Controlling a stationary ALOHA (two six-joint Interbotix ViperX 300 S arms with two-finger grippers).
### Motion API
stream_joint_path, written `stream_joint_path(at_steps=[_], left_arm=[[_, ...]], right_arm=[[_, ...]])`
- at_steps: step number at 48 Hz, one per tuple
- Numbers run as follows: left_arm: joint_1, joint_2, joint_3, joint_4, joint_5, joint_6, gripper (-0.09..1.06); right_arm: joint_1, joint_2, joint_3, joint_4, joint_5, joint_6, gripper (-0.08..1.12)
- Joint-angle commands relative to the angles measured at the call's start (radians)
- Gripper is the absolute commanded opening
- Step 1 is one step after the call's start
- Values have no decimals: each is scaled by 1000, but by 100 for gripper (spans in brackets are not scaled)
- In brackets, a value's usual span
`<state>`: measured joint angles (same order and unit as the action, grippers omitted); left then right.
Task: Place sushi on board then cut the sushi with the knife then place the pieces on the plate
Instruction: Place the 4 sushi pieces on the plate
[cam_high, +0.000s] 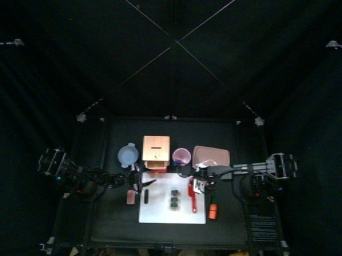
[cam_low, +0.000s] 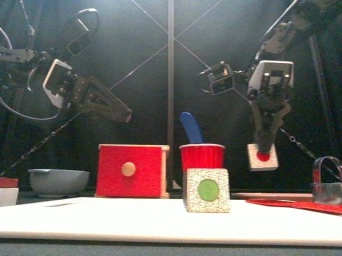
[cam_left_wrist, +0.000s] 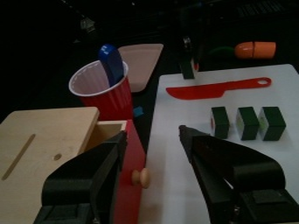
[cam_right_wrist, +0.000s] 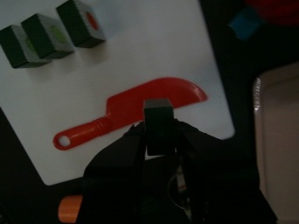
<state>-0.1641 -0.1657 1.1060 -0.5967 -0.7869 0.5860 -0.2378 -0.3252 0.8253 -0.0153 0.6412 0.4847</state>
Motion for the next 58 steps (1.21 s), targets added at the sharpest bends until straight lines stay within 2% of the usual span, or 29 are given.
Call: stream_joint_path(at_steps=[1,8,12,16,19,24,32,35,42,46,52,58], left_arm=[[0,-3,-21,8,-11,2,87],[0,-3,-17,43,-11,9,87],[0,-5,-17,81,-11,9,87],[0,-6,-11,121,-11,9,87],[3,-12,0,140,-11,8,87],[3,-21,14,141,-11,2,87],[2,-23,11,137,-11,0,87],[2,-23,6,138,-11,0,87],[2,-21,2,137,-11,-2,87],[2,-23,3,137,-11,0,87],[8,-21,11,137,-11,-2,87],[18,-23,21,98,-11,0,87]], right_arm=[[-133,-31,41,-66,-55,173,55],[-249,58,51,-120,-107,357,55],[-264,107,25,-126,-147,385,57],[-264,146,0,-112,-195,391,66],[-265,170,-17,-94,-221,397,75],[-261,192,-34,-95,-207,399,85],[-249,137,-57,-112,-112,383,86],[-179,100,-64,-123,-80,379,86],[115,78,-95,-146,-3,376,87],[265,140,-147,-141,28,316,87],[360,282,-290,-132,51,176,87],[371,411,-442,-149,66,37,87]])
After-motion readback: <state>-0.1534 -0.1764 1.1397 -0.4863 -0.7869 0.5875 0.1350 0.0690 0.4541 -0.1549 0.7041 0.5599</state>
